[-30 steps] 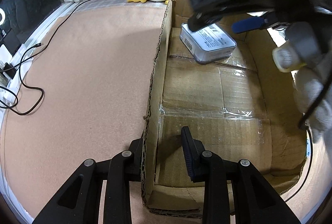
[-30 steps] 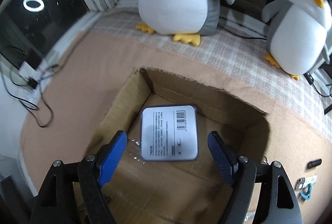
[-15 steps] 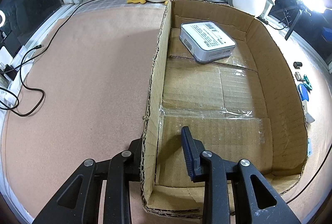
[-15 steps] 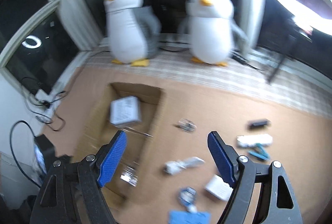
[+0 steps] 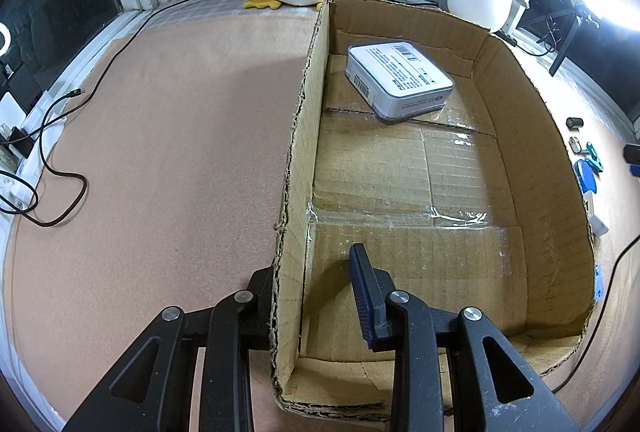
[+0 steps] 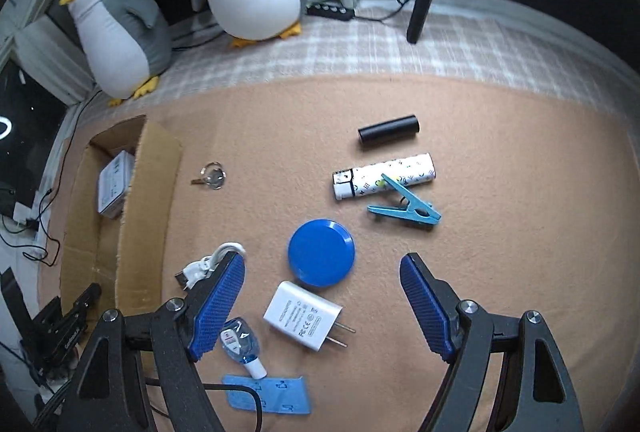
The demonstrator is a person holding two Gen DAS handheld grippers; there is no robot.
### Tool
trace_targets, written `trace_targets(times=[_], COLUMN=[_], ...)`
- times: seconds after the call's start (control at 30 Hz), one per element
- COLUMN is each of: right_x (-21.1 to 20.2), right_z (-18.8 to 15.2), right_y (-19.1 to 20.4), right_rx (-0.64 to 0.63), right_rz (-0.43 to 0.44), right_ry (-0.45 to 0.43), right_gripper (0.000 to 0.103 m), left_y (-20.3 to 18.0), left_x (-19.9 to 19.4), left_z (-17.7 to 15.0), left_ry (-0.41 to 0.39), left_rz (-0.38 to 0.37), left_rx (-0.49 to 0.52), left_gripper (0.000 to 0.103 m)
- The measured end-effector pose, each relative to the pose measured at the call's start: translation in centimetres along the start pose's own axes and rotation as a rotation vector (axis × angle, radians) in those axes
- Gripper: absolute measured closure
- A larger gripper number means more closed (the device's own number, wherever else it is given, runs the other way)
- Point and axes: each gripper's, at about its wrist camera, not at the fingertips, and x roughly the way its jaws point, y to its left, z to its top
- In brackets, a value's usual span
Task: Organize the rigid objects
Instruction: 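Grasp the blue round lid with the right tool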
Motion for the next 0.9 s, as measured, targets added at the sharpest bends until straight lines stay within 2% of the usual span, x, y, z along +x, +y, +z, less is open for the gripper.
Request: trace_targets(times=[0.23,0.43,0.5,0.73,0.77,0.9], right_x=[3.2,4.7,5.0,6.2,6.5,6.9], right_z=[0.4,0.7,0.8,1.2,1.2,1.0], right_y=[0.1,0.8,1.0,1.5,1.8,2.4], right_rx=[-0.010,-0.034,-0.037,-0.077,-0.087,-0.122], right_rz=[-0.024,-0.057,-0.063,-0.113,-0.123,-0.148], right_ry=[0.073,0.102,0.114,0.139,0.144,0.146], right_gripper=[0.027,0.037,0.044,0.052,0.057,0.057], left_y=[0.0,0.0,0.0,0.0,0.0,0.0], left_x=[0.0,0.1,0.1,0.0,0.0,0.0], left_z=[0.0,0.0,0.0,0.0,0.0,0.0], left_ry=[-0.001,-0.001,-0.001,-0.003,-0.003,-0.003], left_rz=[0.000,0.000,-0.001,0.000,0.001,0.000], left_rx=[0.000,0.000,-0.001,0.000,0.000,-0.001], left_gripper=[0.072,0.071,0.071,0.071,0.071,0.071])
